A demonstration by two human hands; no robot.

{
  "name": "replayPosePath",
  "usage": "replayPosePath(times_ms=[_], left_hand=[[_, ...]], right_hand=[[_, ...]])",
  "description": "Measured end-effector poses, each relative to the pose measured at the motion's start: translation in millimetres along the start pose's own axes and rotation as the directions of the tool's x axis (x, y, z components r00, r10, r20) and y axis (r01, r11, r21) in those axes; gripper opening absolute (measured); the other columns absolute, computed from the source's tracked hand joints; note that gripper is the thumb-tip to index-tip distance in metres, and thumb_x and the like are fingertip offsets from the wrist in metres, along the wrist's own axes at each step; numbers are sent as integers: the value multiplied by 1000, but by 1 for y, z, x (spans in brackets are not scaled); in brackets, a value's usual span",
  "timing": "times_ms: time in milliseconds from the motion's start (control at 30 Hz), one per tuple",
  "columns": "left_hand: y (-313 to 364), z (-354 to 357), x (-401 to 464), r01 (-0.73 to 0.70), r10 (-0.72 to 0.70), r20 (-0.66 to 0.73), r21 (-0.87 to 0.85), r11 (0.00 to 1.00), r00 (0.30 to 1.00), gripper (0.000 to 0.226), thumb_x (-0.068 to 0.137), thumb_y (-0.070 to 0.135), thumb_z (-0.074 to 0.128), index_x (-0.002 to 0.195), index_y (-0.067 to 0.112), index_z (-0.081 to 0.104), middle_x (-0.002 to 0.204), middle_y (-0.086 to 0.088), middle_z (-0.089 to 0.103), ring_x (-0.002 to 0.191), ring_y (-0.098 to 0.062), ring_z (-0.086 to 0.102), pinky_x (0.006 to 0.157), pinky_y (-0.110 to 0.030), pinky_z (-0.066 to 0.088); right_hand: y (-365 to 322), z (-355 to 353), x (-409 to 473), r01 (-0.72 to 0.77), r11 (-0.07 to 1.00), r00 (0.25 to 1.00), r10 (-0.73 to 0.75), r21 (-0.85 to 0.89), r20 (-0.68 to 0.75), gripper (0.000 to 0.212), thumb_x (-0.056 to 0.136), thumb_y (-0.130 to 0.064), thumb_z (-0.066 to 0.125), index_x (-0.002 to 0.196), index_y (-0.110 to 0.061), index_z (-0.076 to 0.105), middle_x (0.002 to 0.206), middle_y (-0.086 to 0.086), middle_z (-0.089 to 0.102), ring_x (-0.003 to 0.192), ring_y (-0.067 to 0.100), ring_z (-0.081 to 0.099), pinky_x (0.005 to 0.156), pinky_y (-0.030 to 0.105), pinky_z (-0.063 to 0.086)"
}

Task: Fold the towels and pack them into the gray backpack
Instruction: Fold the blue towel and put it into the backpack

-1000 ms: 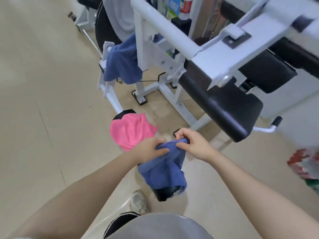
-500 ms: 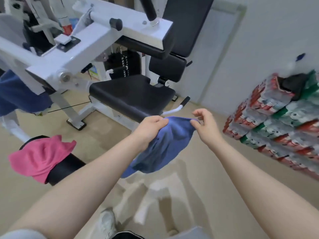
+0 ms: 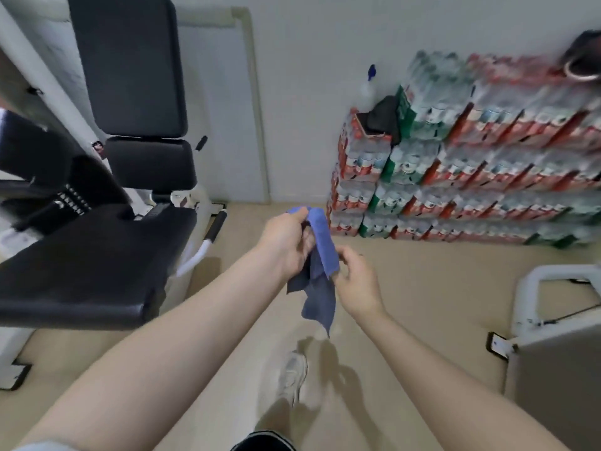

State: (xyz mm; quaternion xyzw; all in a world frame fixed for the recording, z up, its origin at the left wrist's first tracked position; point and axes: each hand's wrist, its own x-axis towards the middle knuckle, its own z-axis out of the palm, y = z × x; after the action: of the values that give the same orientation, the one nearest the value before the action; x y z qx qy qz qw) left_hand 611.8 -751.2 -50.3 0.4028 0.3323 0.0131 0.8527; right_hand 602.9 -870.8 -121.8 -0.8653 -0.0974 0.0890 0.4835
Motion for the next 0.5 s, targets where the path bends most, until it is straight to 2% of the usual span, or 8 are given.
replayPosePath(times_ms=[67,133,200,233,267,333,400,500], left_hand=[[3,17,34,-58,53,37,137,989,998,32,93,2,42,62,8,45,42,0,49,38,-12,50,40,-18,42],[8,31,70,-166,151,70,414,895,986,29,91,6,44,62,8,41,46,0,46,47,-14,44,45,-20,38],[11,43,99,-263,217,154,668,696,964,10,90,13,50,81,10,47,64,-2,50,61,-14,48,54,-20,41],[11,49,112,-341,237,248,755,560,939,15,88,16,54,101,10,48,81,-1,54,76,-13,52,66,-19,44],[9,57,121,-462,240,397,807,369,886,39,86,18,57,121,10,43,102,0,52,96,-13,51,82,-19,41],[5,78,136,-728,125,723,686,-14,679,61,81,20,62,135,14,36,131,1,40,123,-15,36,100,-25,29],[-1,104,153,-846,-28,876,456,-276,481,58,78,26,64,131,16,43,136,-1,44,126,-19,38,103,-30,30],[-9,148,180,-813,-92,875,396,-428,474,32,89,26,52,118,12,51,115,-6,59,108,-26,52,88,-36,42]], right_hand=[[11,-18,32,-53,995,990,63,80,-127,13,87,-3,46,90,-4,59,82,8,64,73,18,51,58,19,37],[17,-39,63,-58,997,981,67,51,-185,20,89,-1,43,82,-14,56,71,-2,59,68,15,49,54,16,34],[20,-59,91,-79,997,974,76,-7,-214,27,89,-3,44,75,-25,52,66,-5,55,65,16,49,54,22,32],[20,-67,104,-90,995,971,80,-34,-224,29,89,-5,45,72,-28,50,64,-5,55,63,16,49,54,24,31],[21,-75,116,-94,993,971,76,-69,-227,28,88,-6,46,72,-28,52,64,-4,56,63,16,49,54,25,32],[22,-89,140,-84,974,974,36,-208,-224,18,88,-9,49,81,-20,60,72,1,62,69,20,53,60,31,39],[24,-103,160,-58,937,974,-22,-343,-226,15,87,-11,49,89,-15,64,81,2,65,76,21,56,66,35,44],[36,-128,180,-84,909,979,0,-409,-202,16,90,-15,47,92,-17,62,87,-4,62,83,17,54,70,35,45]])
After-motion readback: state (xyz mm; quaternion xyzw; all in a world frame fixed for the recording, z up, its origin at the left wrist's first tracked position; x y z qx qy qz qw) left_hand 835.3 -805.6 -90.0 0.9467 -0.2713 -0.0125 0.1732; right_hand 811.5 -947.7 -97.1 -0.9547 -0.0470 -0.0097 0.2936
